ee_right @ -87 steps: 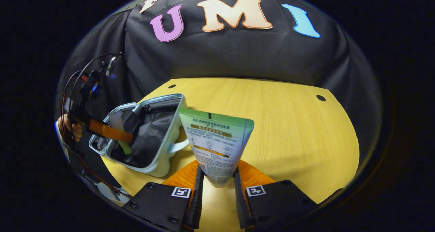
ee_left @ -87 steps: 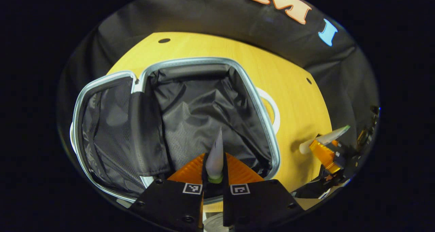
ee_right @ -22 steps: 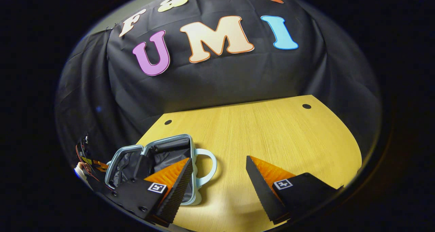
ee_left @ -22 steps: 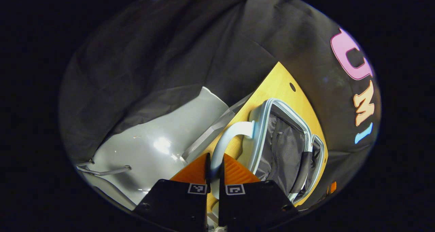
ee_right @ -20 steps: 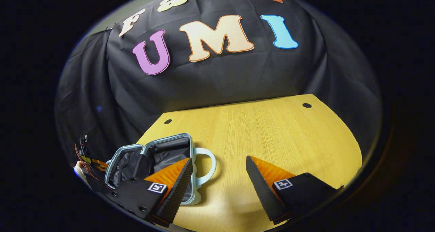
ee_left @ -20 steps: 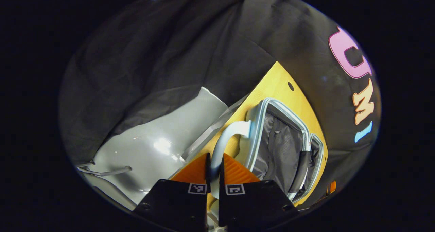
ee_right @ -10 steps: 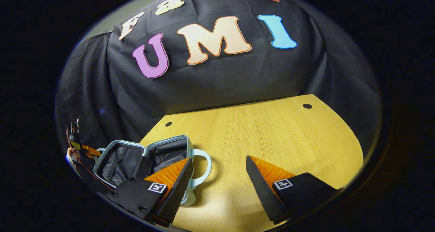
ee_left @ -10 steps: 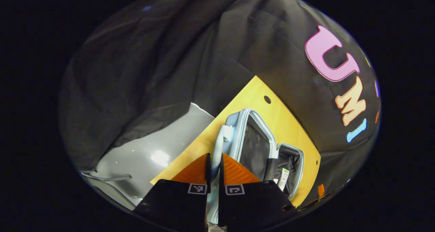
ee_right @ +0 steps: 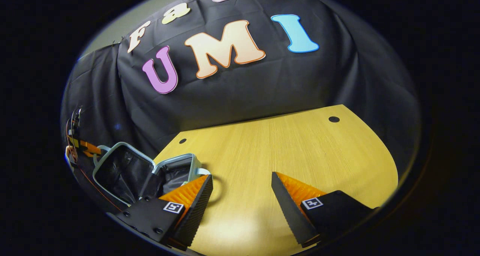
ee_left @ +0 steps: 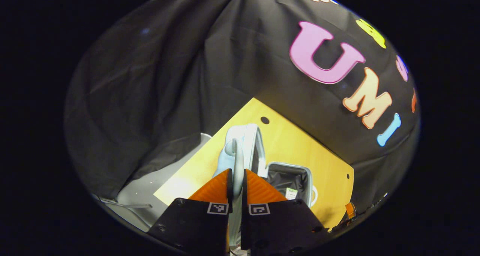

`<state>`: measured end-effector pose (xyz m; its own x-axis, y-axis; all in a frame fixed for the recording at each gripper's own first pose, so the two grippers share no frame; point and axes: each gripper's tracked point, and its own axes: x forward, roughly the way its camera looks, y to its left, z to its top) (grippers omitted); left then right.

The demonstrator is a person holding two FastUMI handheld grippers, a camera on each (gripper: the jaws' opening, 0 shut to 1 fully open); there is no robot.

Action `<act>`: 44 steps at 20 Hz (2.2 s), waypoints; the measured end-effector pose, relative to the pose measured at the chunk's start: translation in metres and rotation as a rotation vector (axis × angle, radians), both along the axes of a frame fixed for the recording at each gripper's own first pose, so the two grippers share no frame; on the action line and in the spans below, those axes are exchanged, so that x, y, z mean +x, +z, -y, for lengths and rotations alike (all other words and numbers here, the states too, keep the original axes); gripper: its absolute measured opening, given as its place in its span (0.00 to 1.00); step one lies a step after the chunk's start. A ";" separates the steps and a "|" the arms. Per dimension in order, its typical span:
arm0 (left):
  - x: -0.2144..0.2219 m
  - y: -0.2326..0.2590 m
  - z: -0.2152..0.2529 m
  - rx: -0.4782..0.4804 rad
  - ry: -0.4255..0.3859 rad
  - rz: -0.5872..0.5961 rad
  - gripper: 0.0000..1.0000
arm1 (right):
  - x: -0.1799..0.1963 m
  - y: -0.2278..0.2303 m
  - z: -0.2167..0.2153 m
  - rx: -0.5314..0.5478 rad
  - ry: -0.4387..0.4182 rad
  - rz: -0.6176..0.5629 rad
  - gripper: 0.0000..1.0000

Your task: First open the suitcase, pack the skin care products into it, and then close the suitcase.

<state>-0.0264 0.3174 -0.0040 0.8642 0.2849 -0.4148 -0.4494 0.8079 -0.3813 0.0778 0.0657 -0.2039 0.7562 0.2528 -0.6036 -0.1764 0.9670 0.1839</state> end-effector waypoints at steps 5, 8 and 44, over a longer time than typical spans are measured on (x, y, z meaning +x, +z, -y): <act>0.034 0.031 0.080 0.060 -0.067 0.038 0.06 | 0.006 0.000 0.024 -0.004 0.070 -0.001 0.98; 0.071 0.036 0.135 0.079 -0.169 0.062 0.05 | 0.007 0.000 0.031 0.001 0.099 0.005 0.98; 0.156 -0.116 0.340 0.354 -0.458 -0.356 0.94 | -0.002 0.050 0.124 0.000 -0.097 0.175 0.98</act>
<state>0.1295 -0.0226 -0.1196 0.7583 0.0941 -0.6451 -0.0816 0.9954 0.0492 0.0762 -0.0581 -0.1539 0.8704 0.1740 -0.4605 -0.1122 0.9810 0.1584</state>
